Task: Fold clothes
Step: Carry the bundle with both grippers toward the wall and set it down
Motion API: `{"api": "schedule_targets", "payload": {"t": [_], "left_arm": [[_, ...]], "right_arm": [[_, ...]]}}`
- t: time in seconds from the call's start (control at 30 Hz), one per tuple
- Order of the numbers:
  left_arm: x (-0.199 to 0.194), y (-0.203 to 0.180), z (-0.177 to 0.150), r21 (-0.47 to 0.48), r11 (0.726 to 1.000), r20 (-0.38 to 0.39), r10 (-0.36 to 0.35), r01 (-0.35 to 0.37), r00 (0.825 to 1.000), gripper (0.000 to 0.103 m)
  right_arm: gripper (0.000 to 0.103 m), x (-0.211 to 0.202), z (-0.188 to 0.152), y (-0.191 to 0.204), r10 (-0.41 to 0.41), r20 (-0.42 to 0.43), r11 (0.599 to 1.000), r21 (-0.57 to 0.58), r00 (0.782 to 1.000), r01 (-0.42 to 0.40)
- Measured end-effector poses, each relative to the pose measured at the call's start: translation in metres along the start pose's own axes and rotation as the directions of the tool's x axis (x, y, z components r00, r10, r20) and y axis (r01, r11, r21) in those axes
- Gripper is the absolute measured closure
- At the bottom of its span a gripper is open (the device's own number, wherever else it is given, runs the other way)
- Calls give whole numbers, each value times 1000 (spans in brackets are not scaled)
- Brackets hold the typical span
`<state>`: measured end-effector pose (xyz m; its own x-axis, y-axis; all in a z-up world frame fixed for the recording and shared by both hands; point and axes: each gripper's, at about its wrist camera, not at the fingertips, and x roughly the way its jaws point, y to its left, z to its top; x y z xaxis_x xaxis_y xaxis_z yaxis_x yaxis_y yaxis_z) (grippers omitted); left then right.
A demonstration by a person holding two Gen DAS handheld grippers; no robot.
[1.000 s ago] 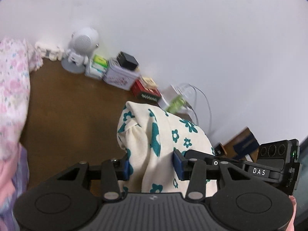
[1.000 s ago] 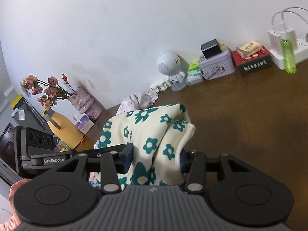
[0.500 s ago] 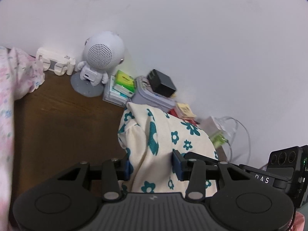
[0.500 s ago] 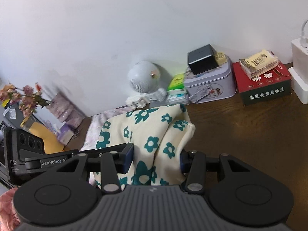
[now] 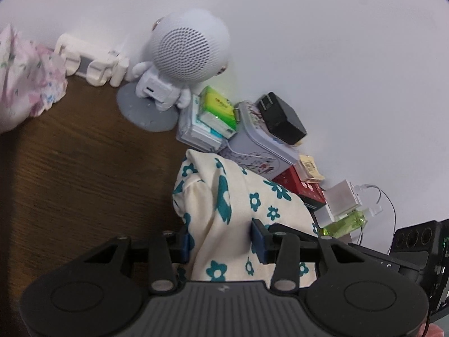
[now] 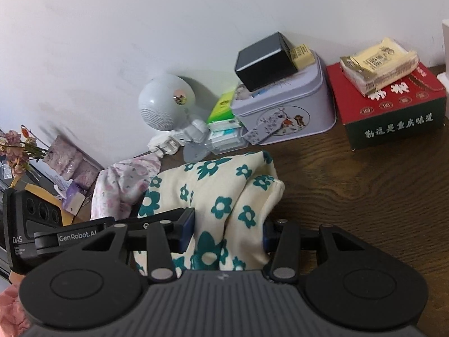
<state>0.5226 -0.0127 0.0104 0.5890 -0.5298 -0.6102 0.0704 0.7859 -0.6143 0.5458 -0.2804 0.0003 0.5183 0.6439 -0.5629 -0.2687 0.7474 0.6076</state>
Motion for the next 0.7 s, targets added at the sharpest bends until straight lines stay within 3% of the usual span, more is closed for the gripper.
{"api": "schedule_targets", "payload": {"t": [0.27, 0.37, 0.43, 0.5, 0.67, 0.7], "left_arm": [[2, 5, -1, -5, 1000, 16, -9, 10, 1000, 62], [0, 4, 0, -3, 1000, 22, 1, -1, 1000, 52], [-4, 2, 0, 18, 999, 37, 26, -26, 999, 35], [-11, 1, 0, 40, 997, 66, 58, -60, 996, 33], [-38, -2, 0, 76, 993, 198, 79, -95, 977, 32], [-42, -5, -1, 91, 991, 222, 79, -101, 972, 35]], "right_arm": [[55, 3, 0, -2, -2, 0, 1000, -5, 1000, 2], [36, 1, -1, 4, -46, 15, 998, -37, 999, 46], [18, -5, -3, 10, -69, 41, 995, -68, 997, 71], [11, -15, -5, 15, -82, 83, 991, -102, 993, 91], [10, -42, -11, 28, -132, 224, 971, -168, 966, 171], [16, -45, -13, 33, -135, 250, 963, -193, 959, 186]]}}
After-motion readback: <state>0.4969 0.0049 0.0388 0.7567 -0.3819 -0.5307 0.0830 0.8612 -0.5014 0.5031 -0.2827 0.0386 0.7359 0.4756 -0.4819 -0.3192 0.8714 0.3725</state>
